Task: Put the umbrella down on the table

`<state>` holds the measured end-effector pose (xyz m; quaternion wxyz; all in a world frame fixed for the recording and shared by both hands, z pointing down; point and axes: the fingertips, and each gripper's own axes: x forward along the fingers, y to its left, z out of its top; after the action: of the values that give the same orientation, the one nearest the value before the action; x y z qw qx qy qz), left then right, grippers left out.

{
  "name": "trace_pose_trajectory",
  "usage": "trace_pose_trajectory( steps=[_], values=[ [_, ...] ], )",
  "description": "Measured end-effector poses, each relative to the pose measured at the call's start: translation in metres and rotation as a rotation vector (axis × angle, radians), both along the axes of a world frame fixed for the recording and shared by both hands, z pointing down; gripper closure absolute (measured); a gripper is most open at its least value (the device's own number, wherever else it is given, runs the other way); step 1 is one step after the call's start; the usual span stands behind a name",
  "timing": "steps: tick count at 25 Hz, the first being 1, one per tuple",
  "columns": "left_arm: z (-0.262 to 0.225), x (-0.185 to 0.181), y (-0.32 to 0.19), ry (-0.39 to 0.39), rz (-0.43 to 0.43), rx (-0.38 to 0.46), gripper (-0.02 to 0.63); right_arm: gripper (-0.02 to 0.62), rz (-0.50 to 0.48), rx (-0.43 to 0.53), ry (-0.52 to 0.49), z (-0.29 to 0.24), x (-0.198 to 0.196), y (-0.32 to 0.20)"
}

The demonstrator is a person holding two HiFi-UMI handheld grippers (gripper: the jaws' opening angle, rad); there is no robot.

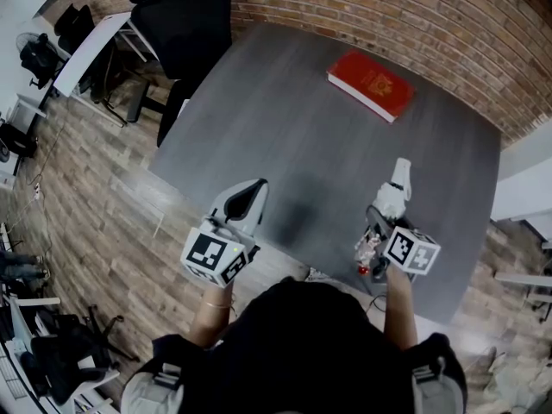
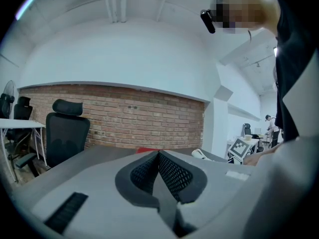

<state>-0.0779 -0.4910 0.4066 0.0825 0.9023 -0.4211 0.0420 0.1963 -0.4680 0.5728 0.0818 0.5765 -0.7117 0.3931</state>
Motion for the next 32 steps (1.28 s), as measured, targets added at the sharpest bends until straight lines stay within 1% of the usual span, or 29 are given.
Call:
trace_pose_trajectory(
  steps=[10, 16, 32],
  values=[
    [0.003, 0.001, -0.010, -0.006, -0.016, -0.010, 0.606, 0.307, -0.001, -0.079, 0.020, 0.027, 0.003, -0.007],
    [0.006, -0.001, -0.015, -0.012, -0.028, -0.019, 0.606, 0.307, 0.001, -0.110, 0.055, 0.038, 0.007, -0.012],
    [0.005, -0.007, -0.014, -0.023, -0.040, -0.027, 0.606, 0.304, -0.022, -0.185, 0.096, 0.068, 0.006, -0.011]
  ],
)
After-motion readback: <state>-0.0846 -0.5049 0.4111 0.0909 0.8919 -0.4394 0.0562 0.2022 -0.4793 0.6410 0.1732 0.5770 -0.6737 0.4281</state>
